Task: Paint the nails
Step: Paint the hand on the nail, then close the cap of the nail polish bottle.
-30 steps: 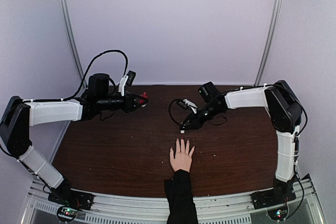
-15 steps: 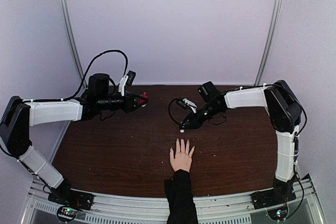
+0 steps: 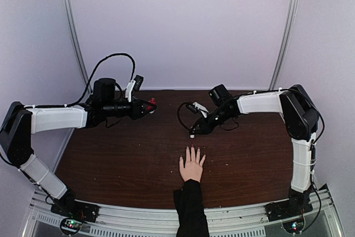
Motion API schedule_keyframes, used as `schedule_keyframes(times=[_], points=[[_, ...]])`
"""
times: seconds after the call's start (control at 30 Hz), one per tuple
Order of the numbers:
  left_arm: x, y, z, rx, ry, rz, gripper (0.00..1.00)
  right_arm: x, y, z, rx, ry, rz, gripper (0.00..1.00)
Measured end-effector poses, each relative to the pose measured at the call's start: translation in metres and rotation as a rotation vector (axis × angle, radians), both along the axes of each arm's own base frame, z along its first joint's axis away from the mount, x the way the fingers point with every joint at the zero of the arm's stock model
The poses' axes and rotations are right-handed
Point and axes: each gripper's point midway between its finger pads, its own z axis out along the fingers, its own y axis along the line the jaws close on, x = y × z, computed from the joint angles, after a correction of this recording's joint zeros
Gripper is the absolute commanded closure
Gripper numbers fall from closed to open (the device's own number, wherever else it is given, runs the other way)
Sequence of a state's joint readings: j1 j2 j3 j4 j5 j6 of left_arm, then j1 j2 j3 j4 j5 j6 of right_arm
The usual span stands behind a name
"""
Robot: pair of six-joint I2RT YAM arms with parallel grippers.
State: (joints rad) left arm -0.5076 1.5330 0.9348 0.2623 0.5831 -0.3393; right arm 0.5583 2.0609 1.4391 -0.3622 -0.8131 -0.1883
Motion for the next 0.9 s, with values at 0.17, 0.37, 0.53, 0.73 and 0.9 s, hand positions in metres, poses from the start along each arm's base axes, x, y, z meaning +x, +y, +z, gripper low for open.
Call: schedule_keyframes(times=[0.17, 0.37, 0.53, 0.73, 0.9], points=[[0.000, 0.000, 0.001, -0.002, -0.003, 0.000, 1.00, 0.004, -0.002, 0.010, 0.004, -0.022, -0.013, 1.00], [-0.006, -0.001, 0.014, -0.017, -0.026, -0.014, 1.00, 0.004, -0.004, 0.072, 0.065, -0.127, -0.020, 1.00], [-0.032, -0.014, 0.029, -0.015, -0.075, -0.097, 1.00, -0.012, -0.007, 0.163, 0.173, -0.281, -0.004, 1.00], [-0.092, -0.046, 0.045, -0.018, -0.153, -0.315, 1.00, -0.063, -0.005, 0.237, 0.269, -0.391, 0.108, 1.00], [-0.132, -0.058, 0.058, -0.047, -0.200, -0.471, 1.00, -0.115, 0.008, 0.271, 0.299, -0.437, 0.243, 1.00]])
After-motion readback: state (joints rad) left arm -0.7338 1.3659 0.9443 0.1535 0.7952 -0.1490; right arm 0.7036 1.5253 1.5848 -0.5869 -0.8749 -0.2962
